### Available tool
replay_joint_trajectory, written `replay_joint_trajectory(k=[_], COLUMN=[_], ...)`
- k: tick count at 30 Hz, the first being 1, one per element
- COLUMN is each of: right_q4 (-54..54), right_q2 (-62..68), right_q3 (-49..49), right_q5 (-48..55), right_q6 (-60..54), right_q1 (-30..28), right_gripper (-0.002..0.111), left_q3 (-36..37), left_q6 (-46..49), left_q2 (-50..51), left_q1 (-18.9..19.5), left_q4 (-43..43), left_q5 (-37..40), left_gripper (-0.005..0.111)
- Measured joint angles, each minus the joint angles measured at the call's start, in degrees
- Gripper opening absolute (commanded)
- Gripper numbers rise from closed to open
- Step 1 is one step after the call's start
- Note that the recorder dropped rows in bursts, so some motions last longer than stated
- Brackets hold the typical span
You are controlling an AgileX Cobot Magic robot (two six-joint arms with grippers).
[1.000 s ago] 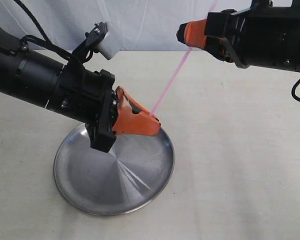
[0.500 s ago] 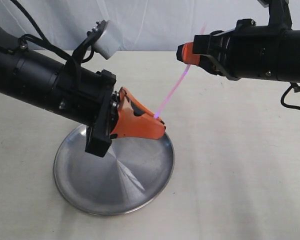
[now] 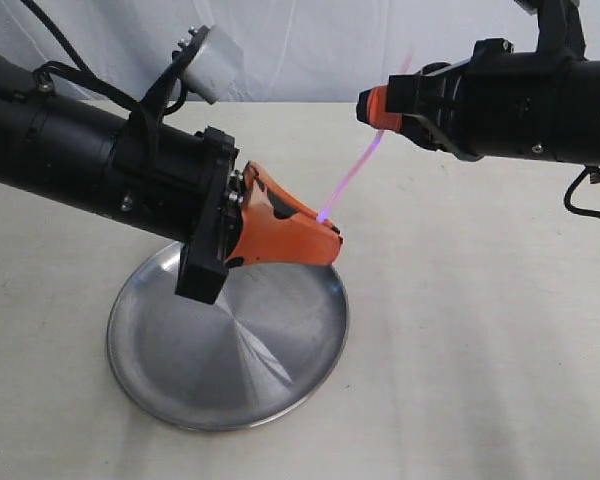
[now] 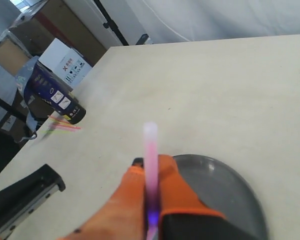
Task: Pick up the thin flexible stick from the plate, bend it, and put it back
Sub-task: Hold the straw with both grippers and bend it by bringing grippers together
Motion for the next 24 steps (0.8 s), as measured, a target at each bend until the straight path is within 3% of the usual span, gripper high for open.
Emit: replay_joint_trajectory(k=[5,15,24], right_q4=[-1.5,-3.3,-3.7], right_q2=[0.1,0.3,0.5], right_q3=[0.0,0.0,0.0], right_q5=[-1.2,-9.5,-10.3], right_q6=[-0.2,-0.7,-0.7], right_q1=[0.8,8.1,9.0], right_gripper=[-0.001,-0.001,-0.001], left_q3=[0.0,0.0,0.0], left_q6=[1.7,2.8,3.4], left_q2=[0.0,-0.1,-0.5], left_q1=[0.0,-0.1,-0.1], left_q4=[-1.7,-3.5,-5.0], left_q5=[0.3,1.0,-1.0], left_gripper=[0.0,0.0,0.0])
